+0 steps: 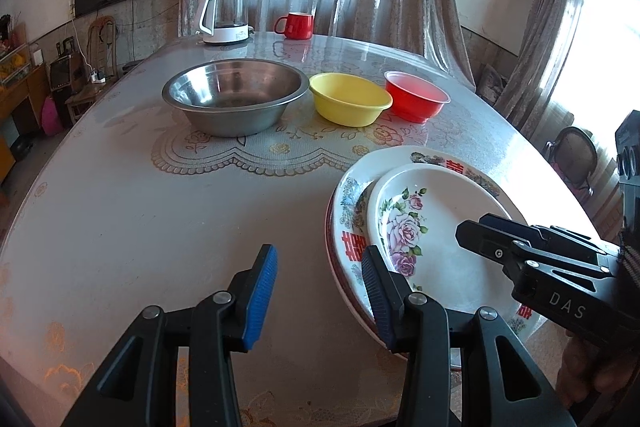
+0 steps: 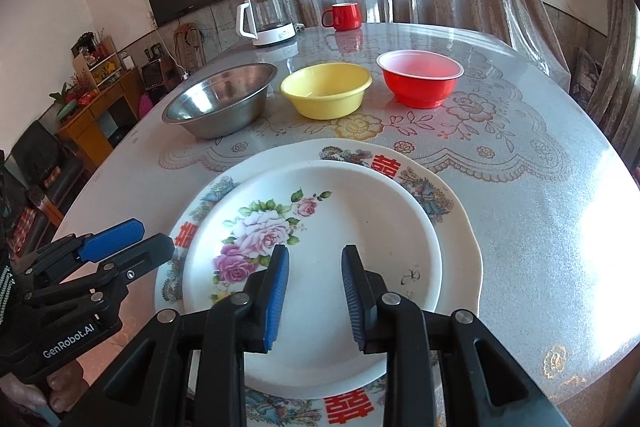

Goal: Organize plates and bowls
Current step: 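Set the rose plate onto the double-happiness plate and open both tools, then move both tools to the rim of the steel bowl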

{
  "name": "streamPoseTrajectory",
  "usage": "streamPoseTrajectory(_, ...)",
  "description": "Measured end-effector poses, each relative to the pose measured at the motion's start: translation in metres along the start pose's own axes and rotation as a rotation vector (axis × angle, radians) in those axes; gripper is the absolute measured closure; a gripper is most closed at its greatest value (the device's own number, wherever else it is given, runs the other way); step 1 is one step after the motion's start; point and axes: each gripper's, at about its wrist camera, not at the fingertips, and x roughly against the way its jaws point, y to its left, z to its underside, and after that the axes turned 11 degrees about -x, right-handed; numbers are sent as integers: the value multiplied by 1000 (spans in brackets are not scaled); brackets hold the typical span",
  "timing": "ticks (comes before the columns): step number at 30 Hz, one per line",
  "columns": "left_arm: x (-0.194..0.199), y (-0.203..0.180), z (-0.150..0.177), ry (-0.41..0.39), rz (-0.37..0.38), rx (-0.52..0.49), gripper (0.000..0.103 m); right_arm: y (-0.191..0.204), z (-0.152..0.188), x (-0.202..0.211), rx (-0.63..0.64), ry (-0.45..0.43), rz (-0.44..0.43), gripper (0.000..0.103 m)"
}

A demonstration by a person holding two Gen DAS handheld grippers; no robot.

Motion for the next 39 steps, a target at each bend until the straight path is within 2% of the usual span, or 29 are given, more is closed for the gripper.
streamPoseTrajectory(8,-4,16,1,13,-7,46,55,12,-11,-5,7,12,-36,69)
streamPoseTrajectory(23,-15,59,2,52,-40,170,55,23,-24,-21,-3,44,-77,69)
streamPoseTrajectory(39,-25,110,-30,-17,-126,181,55,61,-70,-61,-8,95,-168,69)
